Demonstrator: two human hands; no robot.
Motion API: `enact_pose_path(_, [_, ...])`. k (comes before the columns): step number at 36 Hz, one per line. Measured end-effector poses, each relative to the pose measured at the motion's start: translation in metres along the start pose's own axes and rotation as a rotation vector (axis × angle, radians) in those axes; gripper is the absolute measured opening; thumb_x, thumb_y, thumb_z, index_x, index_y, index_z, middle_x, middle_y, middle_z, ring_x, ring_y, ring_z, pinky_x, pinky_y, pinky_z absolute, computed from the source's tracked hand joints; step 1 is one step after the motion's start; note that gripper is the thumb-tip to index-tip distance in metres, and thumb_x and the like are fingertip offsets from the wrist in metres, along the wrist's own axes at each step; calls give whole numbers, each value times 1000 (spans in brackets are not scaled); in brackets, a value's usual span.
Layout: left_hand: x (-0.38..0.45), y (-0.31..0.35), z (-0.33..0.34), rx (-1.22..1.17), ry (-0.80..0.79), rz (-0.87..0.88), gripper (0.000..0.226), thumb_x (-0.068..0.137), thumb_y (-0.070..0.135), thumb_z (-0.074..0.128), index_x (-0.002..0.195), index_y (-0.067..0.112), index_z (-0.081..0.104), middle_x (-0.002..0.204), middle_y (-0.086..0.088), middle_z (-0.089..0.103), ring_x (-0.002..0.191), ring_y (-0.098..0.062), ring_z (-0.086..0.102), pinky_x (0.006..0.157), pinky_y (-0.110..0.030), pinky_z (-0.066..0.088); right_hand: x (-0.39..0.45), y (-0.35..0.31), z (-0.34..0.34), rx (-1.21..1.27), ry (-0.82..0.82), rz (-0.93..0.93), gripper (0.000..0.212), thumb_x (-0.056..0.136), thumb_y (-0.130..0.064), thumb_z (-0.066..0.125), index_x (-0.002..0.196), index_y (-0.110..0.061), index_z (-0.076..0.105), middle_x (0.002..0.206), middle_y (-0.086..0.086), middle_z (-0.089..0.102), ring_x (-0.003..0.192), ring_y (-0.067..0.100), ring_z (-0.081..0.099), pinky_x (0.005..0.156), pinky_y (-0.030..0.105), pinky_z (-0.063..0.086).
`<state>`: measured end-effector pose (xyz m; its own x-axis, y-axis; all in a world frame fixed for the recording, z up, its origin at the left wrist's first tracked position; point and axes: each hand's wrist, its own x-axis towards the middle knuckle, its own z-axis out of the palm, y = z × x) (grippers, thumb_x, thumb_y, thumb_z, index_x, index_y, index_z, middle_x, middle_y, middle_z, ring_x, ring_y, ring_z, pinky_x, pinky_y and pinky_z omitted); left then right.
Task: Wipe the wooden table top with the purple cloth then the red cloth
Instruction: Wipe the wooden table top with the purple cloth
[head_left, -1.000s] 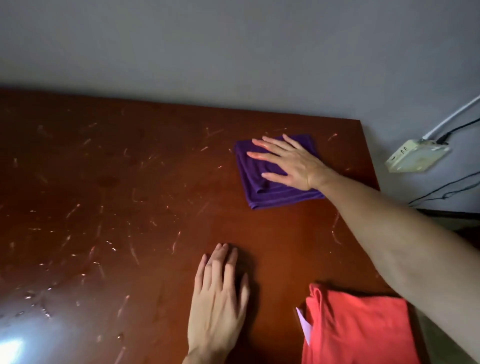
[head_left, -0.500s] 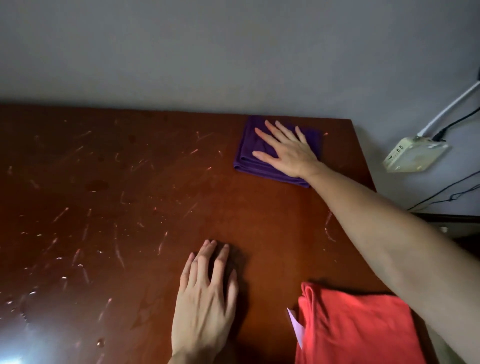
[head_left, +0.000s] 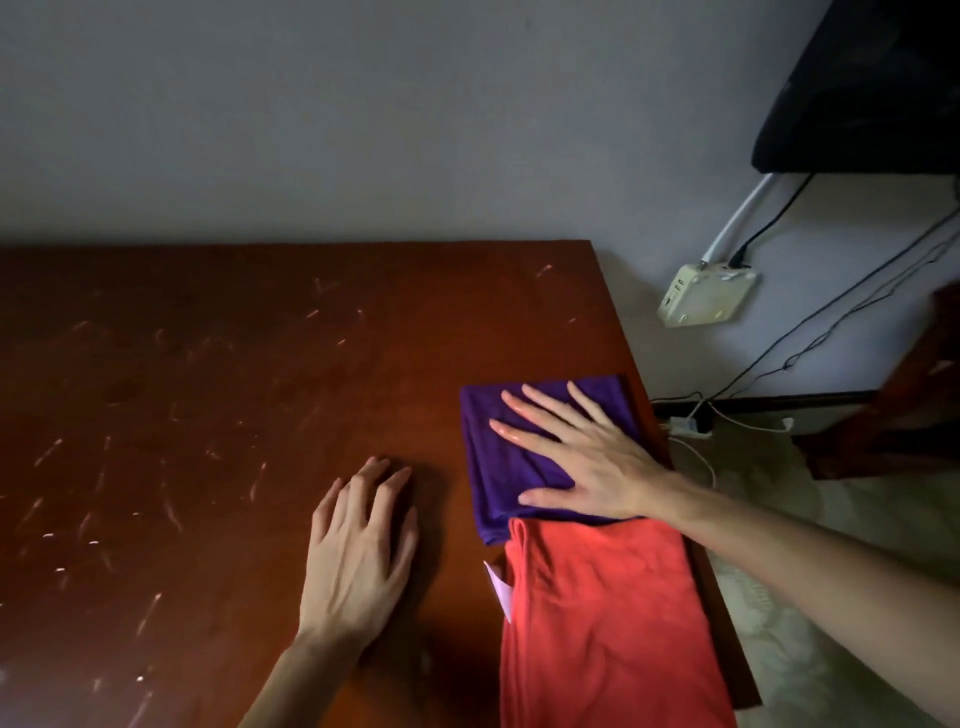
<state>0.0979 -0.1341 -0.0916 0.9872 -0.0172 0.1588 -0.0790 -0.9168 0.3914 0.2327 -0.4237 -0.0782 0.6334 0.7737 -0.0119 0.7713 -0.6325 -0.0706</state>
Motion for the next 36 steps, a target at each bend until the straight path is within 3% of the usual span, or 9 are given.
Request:
enact_pose_path(5, [50,-6,5,84,-80,149,49,101,44,37,139,17,53,146,-3,52,139,-18,44,118,-37,20,14,26,-9,19,-27,-121,76,99,-71,41,164,-39,18,175,-6,2,160,13,-4,129,52,2])
enact_pose_path(11, [66,-4,9,104,-150,159,53,105,47,29,150,22,45,158,3,42,151,-11,28,124,-37,15,57,97,-20,7,-78,-182,68,103,-61,42,164,-39,20,174,-8,2,161,13,-2,129,52,4])
enact_pose_path(15, [69,-4,6,97,-186,172,54,107,45,28,154,22,41,164,5,32,155,-8,17,124,-40,16,99,145,-23,-31,-70,-63,67,103,-67,31,164,-41,15,174,-9,1,160,11,-1,130,49,3])
enact_pose_path(19, [70,-7,7,95,-184,178,55,107,44,28,156,22,37,167,4,25,155,-10,19,123,-40,18,142,181,-26,5,-61,138,70,99,-73,21,163,-45,15,174,-12,3,160,10,1,130,48,4])
enact_pose_path(24, [75,-6,11,107,-166,181,56,105,44,29,155,21,39,167,3,26,154,-12,23,121,-41,21,171,205,-30,44,-24,341,65,103,-68,26,163,-46,12,174,-11,3,160,9,0,130,44,-1])
enact_pose_path(28, [75,-5,9,118,-180,184,56,107,45,26,157,23,34,168,4,23,155,-11,19,121,-42,19,169,196,-28,69,-13,366,69,100,-73,20,163,-46,10,174,-10,2,160,9,-2,129,44,-4])
enact_pose_path(36, [76,-8,11,147,-195,204,57,109,46,19,159,22,29,169,1,19,157,-10,8,125,-41,11,154,124,-20,99,4,612,82,94,-83,16,164,-43,2,174,-7,-6,160,18,-10,127,56,-7])
